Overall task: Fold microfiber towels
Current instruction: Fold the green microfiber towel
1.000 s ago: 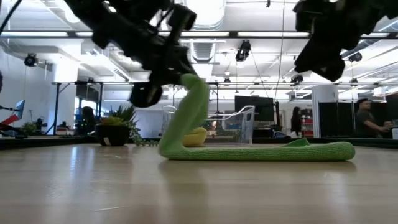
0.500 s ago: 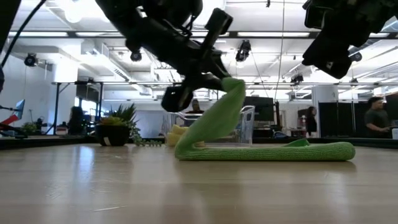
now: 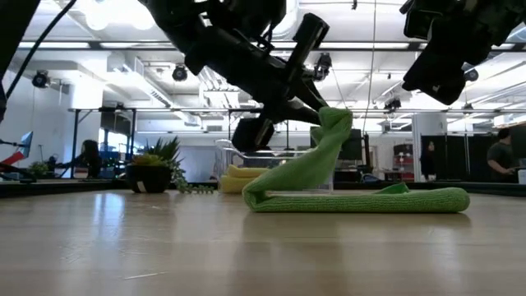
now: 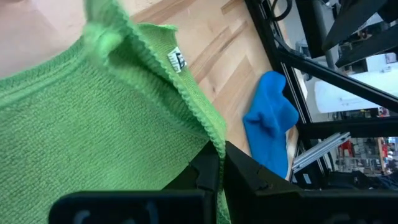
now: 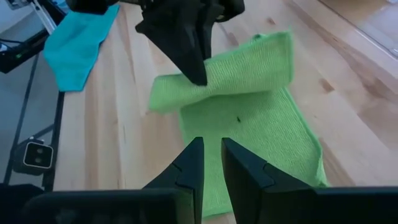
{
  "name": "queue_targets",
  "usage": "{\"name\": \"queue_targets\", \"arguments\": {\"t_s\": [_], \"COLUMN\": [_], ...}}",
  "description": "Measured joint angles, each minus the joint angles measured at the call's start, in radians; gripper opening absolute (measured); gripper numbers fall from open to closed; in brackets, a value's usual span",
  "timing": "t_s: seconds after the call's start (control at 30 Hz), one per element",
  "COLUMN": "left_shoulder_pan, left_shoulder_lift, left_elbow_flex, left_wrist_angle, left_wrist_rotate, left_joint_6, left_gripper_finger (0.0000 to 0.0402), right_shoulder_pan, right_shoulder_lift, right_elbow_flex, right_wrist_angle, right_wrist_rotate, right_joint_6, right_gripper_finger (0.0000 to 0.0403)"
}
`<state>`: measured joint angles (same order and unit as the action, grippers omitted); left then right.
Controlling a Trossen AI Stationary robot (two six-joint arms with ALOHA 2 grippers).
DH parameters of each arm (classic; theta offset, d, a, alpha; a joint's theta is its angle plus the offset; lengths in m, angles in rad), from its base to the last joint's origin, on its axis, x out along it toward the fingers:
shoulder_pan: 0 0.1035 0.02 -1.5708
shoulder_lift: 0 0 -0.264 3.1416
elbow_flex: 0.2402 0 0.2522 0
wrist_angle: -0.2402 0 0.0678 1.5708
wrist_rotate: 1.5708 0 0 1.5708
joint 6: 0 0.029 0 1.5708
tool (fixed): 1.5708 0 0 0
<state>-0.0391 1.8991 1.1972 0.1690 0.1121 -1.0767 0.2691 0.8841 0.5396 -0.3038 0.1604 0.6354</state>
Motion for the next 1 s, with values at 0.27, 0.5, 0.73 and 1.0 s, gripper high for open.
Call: {"name": "queue_targets", "arguments": {"t_s": [0.27, 0.5, 0.73, 1.0], "left_shoulder_pan": [0.0, 0.0, 0.0, 0.001], "left_shoulder_lift": [0.048, 0.103, 0.143, 0.158], "left_elbow_flex": [0.049, 0.089, 0.111, 0.134], "left_wrist_angle": [0.001, 0.001, 0.006, 0.009], "left_wrist_rotate": [0.003, 0.007, 0.008, 0.012], "left_joint_6": [0.002, 0.01, 0.012, 0.047], "left_gripper_finger": [0.0, 0.0, 0.0, 0.0007], "right_shoulder_pan": [0.0, 0.0, 0.0, 0.0], "right_shoulder_lift": [0.0, 0.0, 0.0, -0.001], "right_elbow_flex": [0.0, 0.0, 0.0, 0.0], "right_wrist_angle": [-0.008, -0.016, -0.024, -0.031], "right_wrist_rotate": [-0.001, -0.001, -0.002, -0.002], "right_joint_6": [0.0, 0.0, 0.003, 0.005], "right_gripper_finger": [0.0052, 0.0052, 0.0052, 0.0052]}}
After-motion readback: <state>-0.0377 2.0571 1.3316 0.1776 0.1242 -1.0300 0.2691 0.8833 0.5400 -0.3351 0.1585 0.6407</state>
